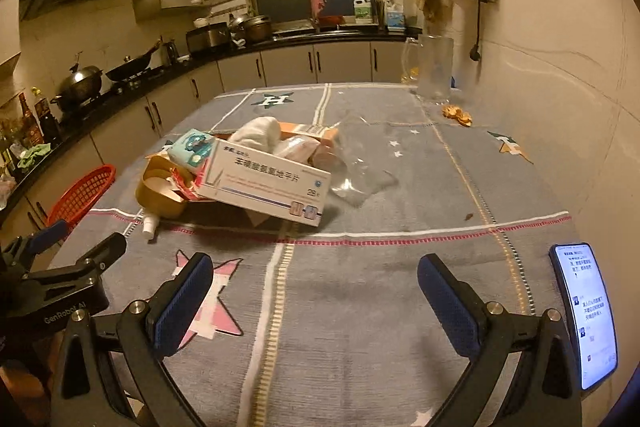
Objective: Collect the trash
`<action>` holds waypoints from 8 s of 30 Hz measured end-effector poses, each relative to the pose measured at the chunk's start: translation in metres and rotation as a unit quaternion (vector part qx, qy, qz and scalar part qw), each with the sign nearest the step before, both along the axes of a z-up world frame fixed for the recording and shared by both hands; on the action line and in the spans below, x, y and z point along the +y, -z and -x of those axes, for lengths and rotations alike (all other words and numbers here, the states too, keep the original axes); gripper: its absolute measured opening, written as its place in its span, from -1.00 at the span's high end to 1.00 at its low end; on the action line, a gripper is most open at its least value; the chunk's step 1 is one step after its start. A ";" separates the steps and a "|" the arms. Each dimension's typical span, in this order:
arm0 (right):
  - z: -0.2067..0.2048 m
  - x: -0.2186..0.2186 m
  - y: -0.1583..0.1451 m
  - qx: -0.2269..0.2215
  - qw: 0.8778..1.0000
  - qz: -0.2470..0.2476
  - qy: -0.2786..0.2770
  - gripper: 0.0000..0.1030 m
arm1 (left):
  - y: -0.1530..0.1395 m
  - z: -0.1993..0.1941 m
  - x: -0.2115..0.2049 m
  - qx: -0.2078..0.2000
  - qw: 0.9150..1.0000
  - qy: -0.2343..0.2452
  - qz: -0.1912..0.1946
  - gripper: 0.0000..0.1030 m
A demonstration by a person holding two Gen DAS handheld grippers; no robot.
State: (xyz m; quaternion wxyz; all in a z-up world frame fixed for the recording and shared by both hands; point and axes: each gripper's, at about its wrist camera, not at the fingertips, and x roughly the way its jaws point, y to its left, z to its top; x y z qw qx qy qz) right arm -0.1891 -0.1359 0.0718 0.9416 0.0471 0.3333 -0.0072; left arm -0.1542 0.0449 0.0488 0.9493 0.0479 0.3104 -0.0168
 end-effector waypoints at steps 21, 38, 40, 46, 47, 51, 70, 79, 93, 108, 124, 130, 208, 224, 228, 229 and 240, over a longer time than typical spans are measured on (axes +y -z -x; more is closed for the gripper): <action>-0.008 0.020 0.014 0.024 0.999 0.033 -0.018 -1.00 | 0.014 -0.005 0.009 0.012 1.000 -0.007 0.005 -1.00; -0.008 0.032 0.014 0.019 0.997 0.067 -0.025 -1.00 | 0.016 -0.007 0.012 0.010 1.000 -0.011 0.010 -1.00; -0.008 0.031 0.015 0.020 0.997 0.067 -0.024 -1.00 | 0.017 -0.008 0.011 0.013 1.000 -0.011 0.010 -1.00; -0.011 0.029 0.018 0.028 0.997 0.063 -0.027 -1.00 | 0.019 -0.011 0.009 0.019 1.000 -0.009 0.007 -1.00; -0.012 0.029 0.019 0.028 0.997 0.063 -0.027 -1.00 | 0.020 -0.011 0.009 0.020 1.000 -0.009 0.007 -1.00; -0.015 0.028 0.022 0.032 0.997 0.061 -0.029 -1.00 | 0.022 -0.014 0.007 0.023 1.000 -0.009 0.005 -1.00; -0.043 0.009 0.002 0.032 0.985 0.015 -0.169 -0.74 | 0.011 -0.065 0.034 0.108 0.989 0.051 0.087 -1.00; -0.055 0.009 0.008 0.039 0.983 0.008 -0.181 -0.54 | -0.007 -0.104 0.041 0.148 0.969 0.073 0.184 -0.44; -0.057 -0.002 0.005 0.032 0.979 0.003 -0.200 -0.54 | 0.005 -0.150 0.005 0.177 0.971 0.073 0.141 0.22; -0.093 0.031 0.013 0.031 0.956 0.106 -0.272 -0.77 | -0.007 -0.135 0.018 0.160 0.970 0.102 0.152 0.43; -0.135 0.041 0.028 0.062 0.937 0.127 -0.319 -0.07 | -0.015 -0.128 0.026 0.140 0.969 0.117 0.165 0.43; -0.128 0.022 0.019 0.059 0.952 0.068 -0.292 0.01 | -0.024 -0.120 0.025 0.124 0.971 0.123 0.165 0.43; -0.274 0.346 0.030 0.190 0.895 -0.158 -0.372 -0.03 | 0.007 -0.119 0.287 0.080 0.970 -0.160 0.163 0.43; -0.278 0.331 0.032 0.186 0.895 -0.183 -0.363 -0.04 | 0.007 -0.121 0.289 0.075 0.969 -0.166 0.168 0.08; -0.271 0.317 0.023 0.175 0.897 -0.190 -0.360 -0.10 | 0.005 -0.119 0.285 0.074 0.969 -0.168 0.167 0.04; -0.269 0.312 0.020 0.171 0.898 -0.191 -0.358 -0.12 | 0.004 -0.118 0.283 0.074 0.969 -0.168 0.167 -0.01; -0.235 0.253 0.009 0.147 0.909 -0.205 -0.333 -0.32 | -0.017 -0.097 0.246 0.044 0.976 -0.181 0.110 -0.25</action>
